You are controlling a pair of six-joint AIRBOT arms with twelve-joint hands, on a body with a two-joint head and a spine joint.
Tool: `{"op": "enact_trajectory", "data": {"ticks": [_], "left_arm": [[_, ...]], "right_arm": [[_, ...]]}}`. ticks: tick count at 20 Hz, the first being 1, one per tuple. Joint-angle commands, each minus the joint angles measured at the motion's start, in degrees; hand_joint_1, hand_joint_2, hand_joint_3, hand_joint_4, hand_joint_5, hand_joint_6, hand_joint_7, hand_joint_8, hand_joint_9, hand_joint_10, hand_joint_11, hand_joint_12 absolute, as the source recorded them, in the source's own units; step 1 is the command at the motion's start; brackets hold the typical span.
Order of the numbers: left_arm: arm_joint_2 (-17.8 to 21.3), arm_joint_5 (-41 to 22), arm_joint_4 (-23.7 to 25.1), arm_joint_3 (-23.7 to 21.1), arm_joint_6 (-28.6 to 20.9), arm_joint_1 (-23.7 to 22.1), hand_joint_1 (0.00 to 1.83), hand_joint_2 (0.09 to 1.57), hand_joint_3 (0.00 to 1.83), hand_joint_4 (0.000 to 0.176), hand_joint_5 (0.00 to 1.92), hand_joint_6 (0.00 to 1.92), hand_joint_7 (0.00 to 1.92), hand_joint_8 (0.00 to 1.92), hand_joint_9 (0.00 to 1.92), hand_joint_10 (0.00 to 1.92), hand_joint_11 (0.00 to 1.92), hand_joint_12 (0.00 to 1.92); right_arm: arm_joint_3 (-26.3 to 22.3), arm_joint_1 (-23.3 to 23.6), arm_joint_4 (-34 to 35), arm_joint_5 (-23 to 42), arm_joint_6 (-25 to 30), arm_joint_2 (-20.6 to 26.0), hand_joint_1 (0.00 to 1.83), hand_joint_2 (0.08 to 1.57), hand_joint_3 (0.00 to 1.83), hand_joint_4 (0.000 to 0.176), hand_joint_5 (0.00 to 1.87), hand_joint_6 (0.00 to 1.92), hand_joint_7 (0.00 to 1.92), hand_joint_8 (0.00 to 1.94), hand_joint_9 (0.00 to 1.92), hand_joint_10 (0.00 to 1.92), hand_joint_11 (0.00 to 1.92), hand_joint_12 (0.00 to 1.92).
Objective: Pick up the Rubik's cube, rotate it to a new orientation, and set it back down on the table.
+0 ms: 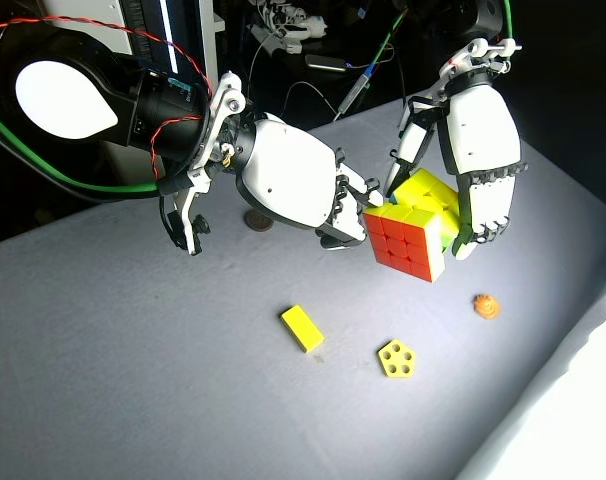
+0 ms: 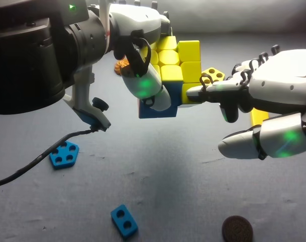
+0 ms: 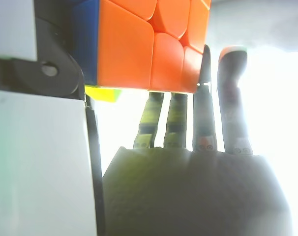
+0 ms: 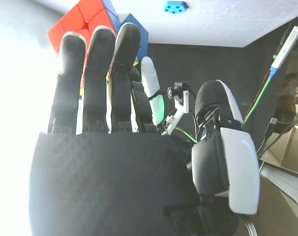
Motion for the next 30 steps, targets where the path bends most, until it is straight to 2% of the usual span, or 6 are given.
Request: {"op": "enact_trajectory", "data": {"ticks": [1, 11, 13, 16, 18, 30], "left_arm": [[0.6, 2.6, 3.2, -0.1, -0.9, -0.8, 1.02, 1.42, 0.02, 0.000, 0.54, 1.68, 0.40, 1.92, 0.38, 1.92, 0.42, 1.92], [0.6, 2.5, 3.2, -0.1, -0.9, -1.1, 0.99, 1.43, 0.01, 0.011, 0.49, 1.76, 0.42, 1.91, 0.36, 1.92, 0.39, 1.92], [0.6, 2.4, 3.2, -0.1, -0.9, -1.1, 1.21, 1.39, 0.06, 0.000, 0.48, 1.73, 0.39, 1.90, 0.43, 1.92, 0.39, 1.92], [0.6, 2.4, 3.2, -0.1, -0.9, -1.2, 1.04, 1.39, 0.05, 0.000, 0.53, 1.65, 0.44, 1.92, 0.39, 1.92, 0.44, 1.92], [0.6, 2.4, 3.2, -0.1, -0.9, -1.2, 1.23, 1.38, 0.05, 0.000, 0.49, 1.66, 0.41, 1.90, 0.45, 1.92, 0.42, 1.92], [0.6, 2.4, 3.2, -0.1, -0.9, -1.3, 1.22, 1.41, 0.01, 0.000, 0.48, 1.74, 0.39, 1.89, 0.43, 1.92, 0.40, 1.92]], "right_arm": [[0.1, 0.4, 0.4, 4.4, -0.2, -0.2, 0.15, 1.26, 0.00, 0.000, 0.20, 0.01, 0.45, 1.14, 0.36, 1.67, 0.19, 1.92], [2.8, 0.4, 1.4, 3.0, -0.2, -3.0, 0.17, 1.25, 0.00, 0.000, 0.21, 0.01, 0.46, 1.12, 0.40, 1.64, 0.24, 1.92], [3.4, 0.4, 2.1, 3.0, -0.2, -3.4, 0.19, 1.24, 0.00, 0.000, 0.20, 0.01, 0.47, 1.12, 0.40, 1.64, 0.23, 1.92], [4.9, 0.6, 3.9, 3.0, -0.2, -4.3, 0.16, 1.25, 0.00, 0.000, 0.20, 0.01, 0.46, 1.11, 0.38, 1.64, 0.21, 1.92], [6.0, 0.7, 4.5, 3.0, -0.2, -4.9, 0.16, 1.25, 0.00, 0.000, 0.18, 0.00, 0.46, 1.11, 0.37, 1.64, 0.20, 1.92], [6.8, 0.6, 5.1, 3.3, -1.6, -5.7, 0.12, 1.26, 0.00, 0.000, 0.18, 0.00, 0.45, 1.12, 0.37, 1.64, 0.19, 1.92]]}}
